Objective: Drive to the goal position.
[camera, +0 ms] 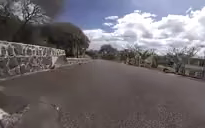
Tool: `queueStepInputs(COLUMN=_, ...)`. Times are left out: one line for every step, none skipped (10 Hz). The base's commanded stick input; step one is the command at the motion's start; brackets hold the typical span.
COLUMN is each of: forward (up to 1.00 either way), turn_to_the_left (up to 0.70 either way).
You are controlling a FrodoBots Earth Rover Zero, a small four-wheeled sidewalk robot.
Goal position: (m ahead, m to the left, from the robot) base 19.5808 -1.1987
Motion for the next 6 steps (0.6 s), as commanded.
queueStepInputs(forward=0.85, turn_to_the_left=0.02)
queueStepInputs(forward=0.85, turn_to_the_left=0.01)
queueStepInputs(forward=0.85, turn_to_the_left=0.01)
queueStepInputs(forward=0.85, turn_to_the_left=0.01)
queueStepInputs(forward=0.85, turn_to_the_left=0.04)
queueStepInputs(forward=0.85, turn_to_the_left=0.05)
